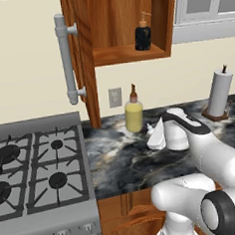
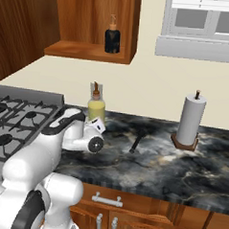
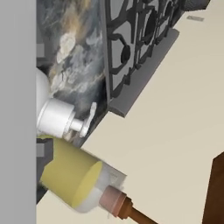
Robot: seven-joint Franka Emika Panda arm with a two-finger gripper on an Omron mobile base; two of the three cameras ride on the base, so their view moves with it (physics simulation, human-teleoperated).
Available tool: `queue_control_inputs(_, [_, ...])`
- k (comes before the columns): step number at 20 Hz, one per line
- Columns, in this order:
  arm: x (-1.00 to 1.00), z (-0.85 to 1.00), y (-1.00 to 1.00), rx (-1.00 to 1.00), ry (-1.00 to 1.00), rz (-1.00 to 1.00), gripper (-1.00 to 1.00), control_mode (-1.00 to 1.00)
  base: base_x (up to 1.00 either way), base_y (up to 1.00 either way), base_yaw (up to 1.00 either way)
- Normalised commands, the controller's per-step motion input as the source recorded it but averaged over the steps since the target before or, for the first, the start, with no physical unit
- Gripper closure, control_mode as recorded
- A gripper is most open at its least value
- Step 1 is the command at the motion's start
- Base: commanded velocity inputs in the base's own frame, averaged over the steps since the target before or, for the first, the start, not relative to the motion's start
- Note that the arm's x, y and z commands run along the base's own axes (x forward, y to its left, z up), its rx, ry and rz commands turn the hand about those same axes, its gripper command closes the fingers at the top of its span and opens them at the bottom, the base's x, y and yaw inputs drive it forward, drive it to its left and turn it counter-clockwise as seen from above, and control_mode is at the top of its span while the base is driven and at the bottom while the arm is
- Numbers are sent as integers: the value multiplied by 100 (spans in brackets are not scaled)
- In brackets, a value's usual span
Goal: Pick the soap dispenser and dish brush from the cabinet and place them on the counter.
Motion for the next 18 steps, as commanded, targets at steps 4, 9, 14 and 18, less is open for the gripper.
queue_control_inputs(4, [0, -21, 0, 13, -10, 7, 100, -100, 0, 0, 0])
queue_control_inputs(9, [-3, -20, 0, 9, -13, 9, 100, -100, 0, 0, 0])
queue_control_inputs(14, [-10, -9, 0, 7, -16, 9, 100, -100, 0, 0, 0])
queue_control_inputs(18, [-10, -9, 0, 2, -10, 6, 100, -100, 0, 0, 0])
